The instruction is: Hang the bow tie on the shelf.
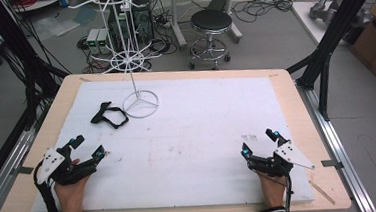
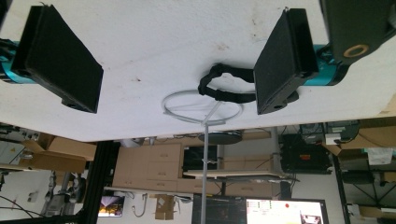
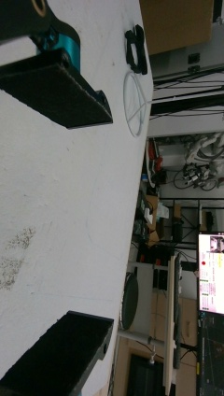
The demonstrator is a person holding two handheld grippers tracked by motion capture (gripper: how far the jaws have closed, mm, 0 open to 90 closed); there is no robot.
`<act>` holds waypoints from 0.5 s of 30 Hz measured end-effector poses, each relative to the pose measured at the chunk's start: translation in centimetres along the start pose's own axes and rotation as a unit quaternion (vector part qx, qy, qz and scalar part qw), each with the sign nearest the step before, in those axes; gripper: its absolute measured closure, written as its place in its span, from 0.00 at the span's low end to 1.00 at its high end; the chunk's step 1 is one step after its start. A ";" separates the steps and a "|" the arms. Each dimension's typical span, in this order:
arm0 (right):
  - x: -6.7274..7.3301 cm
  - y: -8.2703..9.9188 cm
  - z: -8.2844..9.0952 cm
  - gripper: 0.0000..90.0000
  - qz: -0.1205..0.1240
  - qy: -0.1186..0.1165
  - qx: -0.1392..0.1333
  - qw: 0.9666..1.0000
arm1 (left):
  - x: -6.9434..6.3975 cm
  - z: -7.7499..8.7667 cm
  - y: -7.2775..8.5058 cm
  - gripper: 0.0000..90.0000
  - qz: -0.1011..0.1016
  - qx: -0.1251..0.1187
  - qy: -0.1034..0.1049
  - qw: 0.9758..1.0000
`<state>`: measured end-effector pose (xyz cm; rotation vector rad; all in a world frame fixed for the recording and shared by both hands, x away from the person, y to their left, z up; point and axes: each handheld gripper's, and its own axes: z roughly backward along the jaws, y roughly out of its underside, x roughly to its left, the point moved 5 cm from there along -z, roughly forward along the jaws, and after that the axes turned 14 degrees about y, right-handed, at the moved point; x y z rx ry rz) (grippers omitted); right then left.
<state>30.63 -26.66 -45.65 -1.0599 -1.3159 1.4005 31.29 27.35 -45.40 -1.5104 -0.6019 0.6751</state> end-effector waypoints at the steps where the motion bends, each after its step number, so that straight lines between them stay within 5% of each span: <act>1: 0.0 0.0 0.0 0.03 0.001 0.000 -0.002 1.000 | 0.0 0.0 0.0 0.18 0.000 0.000 0.000 1.000; 15: -0.1 0.0 0.0 0.03 0.002 0.000 -0.004 1.000 | 0.0 0.0 0.0 0.18 -0.001 0.000 0.001 1.000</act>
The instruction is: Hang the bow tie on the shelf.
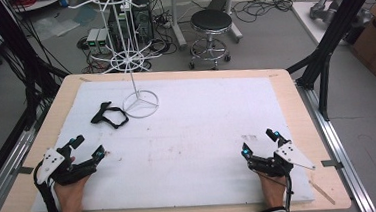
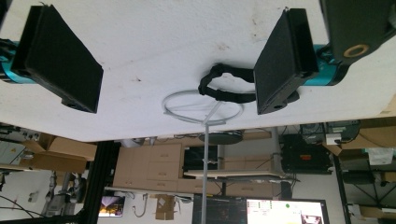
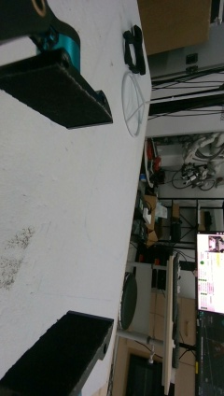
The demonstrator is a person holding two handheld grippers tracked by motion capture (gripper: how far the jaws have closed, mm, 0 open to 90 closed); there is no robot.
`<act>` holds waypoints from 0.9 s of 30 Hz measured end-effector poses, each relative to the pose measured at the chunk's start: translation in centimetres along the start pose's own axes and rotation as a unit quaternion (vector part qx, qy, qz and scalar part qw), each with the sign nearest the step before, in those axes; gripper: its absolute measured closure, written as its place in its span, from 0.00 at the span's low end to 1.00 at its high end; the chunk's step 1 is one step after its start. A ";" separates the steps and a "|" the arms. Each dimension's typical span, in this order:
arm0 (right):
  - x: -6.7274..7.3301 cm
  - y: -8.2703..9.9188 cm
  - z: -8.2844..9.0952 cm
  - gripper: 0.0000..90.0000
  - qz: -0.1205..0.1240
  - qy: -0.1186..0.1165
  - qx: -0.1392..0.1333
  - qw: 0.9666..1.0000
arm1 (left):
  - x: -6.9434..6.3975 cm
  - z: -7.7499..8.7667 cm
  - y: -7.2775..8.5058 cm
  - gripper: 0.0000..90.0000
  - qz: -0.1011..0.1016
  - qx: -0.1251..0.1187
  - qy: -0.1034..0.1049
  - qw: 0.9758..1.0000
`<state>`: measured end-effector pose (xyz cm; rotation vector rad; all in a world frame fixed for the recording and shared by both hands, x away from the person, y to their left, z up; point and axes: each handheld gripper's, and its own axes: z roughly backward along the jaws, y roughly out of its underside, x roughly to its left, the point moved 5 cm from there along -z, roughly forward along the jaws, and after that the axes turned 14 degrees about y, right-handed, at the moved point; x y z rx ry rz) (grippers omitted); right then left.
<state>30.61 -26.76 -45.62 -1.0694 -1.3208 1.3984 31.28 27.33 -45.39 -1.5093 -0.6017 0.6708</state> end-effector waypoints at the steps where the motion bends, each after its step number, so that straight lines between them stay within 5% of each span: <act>1: 0.0 0.0 0.0 0.03 0.000 0.000 0.000 1.000 | 0.0 0.0 0.0 0.18 0.000 0.000 0.000 1.000; 13: 0.0 0.0 0.0 0.03 0.002 0.001 0.000 1.000 | 0.4 0.0 -0.1 0.17 0.018 -0.003 -0.003 1.000; 27: 0.0 0.0 0.0 0.03 0.002 -0.001 -0.001 1.000 | 0.9 -0.4 -1.4 0.16 0.008 0.024 -0.008 1.000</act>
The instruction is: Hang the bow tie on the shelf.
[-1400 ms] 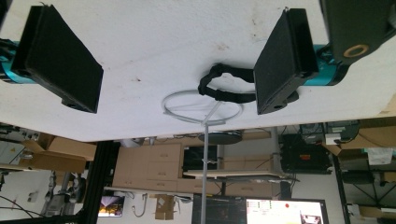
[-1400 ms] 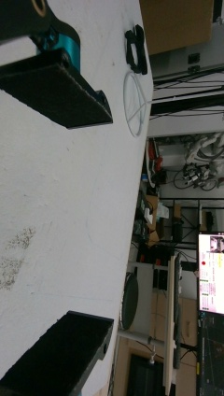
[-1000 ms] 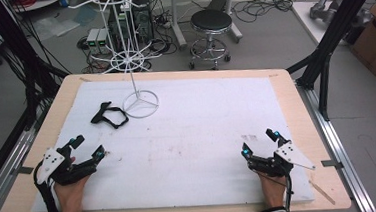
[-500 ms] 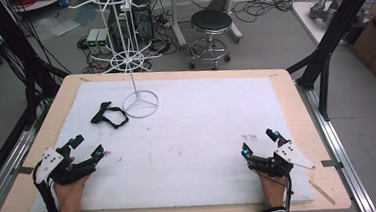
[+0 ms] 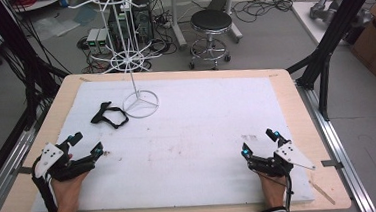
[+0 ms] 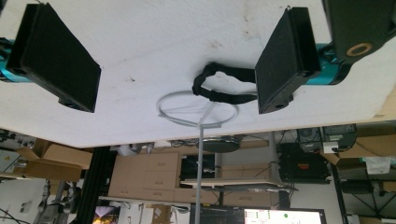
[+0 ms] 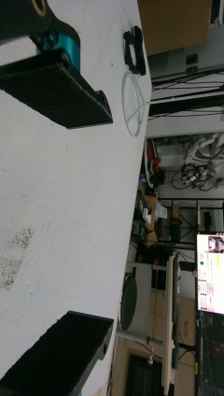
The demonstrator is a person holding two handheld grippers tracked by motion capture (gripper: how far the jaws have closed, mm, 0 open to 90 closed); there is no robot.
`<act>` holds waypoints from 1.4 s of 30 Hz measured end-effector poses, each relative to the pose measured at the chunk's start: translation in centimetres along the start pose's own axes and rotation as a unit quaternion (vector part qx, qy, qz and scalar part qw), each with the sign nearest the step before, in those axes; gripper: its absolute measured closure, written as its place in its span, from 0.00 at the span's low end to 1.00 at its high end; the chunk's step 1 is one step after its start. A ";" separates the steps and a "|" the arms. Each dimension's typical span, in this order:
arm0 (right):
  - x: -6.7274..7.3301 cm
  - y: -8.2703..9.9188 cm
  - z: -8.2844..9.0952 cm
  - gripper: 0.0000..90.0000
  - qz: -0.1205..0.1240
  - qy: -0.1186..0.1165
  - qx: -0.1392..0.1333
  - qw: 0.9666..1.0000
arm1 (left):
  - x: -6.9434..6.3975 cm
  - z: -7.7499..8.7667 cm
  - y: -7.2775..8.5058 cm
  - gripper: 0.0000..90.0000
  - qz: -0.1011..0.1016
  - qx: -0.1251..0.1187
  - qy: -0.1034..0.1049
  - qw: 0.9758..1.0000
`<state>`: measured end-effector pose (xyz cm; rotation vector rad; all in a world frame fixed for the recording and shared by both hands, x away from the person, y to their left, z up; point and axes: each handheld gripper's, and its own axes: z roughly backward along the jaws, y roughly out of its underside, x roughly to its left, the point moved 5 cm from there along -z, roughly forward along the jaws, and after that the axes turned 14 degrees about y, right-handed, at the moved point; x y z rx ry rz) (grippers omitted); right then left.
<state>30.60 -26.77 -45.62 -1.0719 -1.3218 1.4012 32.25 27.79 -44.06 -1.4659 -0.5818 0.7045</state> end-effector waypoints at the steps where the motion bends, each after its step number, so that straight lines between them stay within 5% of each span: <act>1: 0.0 0.0 0.0 0.03 -0.001 0.000 -0.001 1.000 | 0.2 0.0 -0.3 0.16 -0.002 0.003 -0.001 1.000; 14: 0.0 0.0 0.0 0.03 -0.003 0.000 0.000 1.000 | 2.2 -0.7 -3.7 0.16 -0.018 0.046 -0.008 0.999; 25: 0.0 0.0 0.0 0.03 -0.002 0.001 0.000 1.000 | 4.3 -2.8 -4.7 0.16 -0.026 0.123 -0.012 0.992; 39: 0.0 0.0 0.0 0.03 -0.004 0.001 0.000 1.000 | 6.4 -5.3 -4.6 0.19 -0.035 0.224 -0.028 0.974; 41: 0.0 0.0 0.0 0.03 -0.005 0.001 0.000 1.000 | 6.8 -5.6 -4.5 0.19 -0.037 0.242 -0.027 0.969; 42: 0.0 0.0 0.0 0.03 -0.005 0.002 0.000 1.000 | 7.0 -5.8 -4.4 0.19 -0.041 0.258 -0.027 0.965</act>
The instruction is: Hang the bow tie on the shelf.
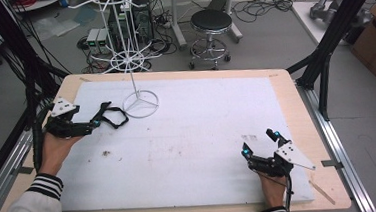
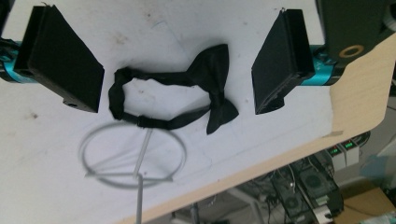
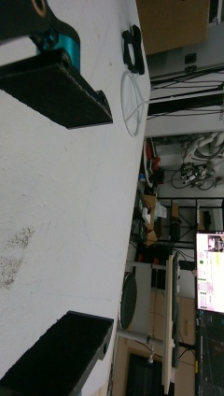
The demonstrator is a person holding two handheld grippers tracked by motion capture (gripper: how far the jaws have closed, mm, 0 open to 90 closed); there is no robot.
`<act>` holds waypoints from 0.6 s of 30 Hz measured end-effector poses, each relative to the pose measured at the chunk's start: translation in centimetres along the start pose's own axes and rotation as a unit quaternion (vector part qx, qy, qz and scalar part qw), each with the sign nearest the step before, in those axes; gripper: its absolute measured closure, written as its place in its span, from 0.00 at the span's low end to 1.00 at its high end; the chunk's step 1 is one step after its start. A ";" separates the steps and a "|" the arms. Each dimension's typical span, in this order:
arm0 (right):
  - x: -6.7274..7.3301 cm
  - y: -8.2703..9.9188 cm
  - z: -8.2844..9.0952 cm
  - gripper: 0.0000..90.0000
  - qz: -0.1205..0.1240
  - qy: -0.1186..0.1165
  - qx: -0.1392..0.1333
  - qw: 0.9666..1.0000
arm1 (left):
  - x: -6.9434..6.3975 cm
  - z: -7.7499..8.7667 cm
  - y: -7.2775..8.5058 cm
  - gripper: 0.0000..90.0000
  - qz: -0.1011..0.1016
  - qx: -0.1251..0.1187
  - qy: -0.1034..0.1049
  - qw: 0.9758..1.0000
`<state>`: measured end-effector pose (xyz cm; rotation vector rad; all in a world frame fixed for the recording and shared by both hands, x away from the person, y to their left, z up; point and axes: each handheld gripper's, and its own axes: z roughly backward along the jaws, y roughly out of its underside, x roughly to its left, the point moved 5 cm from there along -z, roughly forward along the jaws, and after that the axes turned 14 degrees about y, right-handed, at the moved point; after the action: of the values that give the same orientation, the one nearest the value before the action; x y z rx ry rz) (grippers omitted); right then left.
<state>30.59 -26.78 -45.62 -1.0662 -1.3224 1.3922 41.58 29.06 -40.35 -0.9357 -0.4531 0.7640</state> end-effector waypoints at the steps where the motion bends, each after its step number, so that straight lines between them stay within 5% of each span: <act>1: 0.0 0.0 0.0 0.03 0.000 0.000 0.000 1.000 | 0.1 -0.2 0.0 0.19 -0.003 0.007 0.000 1.000; 9: 0.0 0.0 0.0 0.03 0.000 0.001 -0.001 1.000 | 0.9 -2.2 0.3 0.19 -0.013 0.060 0.003 0.998; 18: 0.0 0.0 0.0 0.03 -0.002 0.002 0.002 1.000 | 1.9 -4.3 1.3 0.20 0.005 0.084 0.001 0.996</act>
<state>30.60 -26.78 -45.63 -1.0617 -1.3180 1.3883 45.12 28.60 -43.68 -0.7818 -0.3764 0.7972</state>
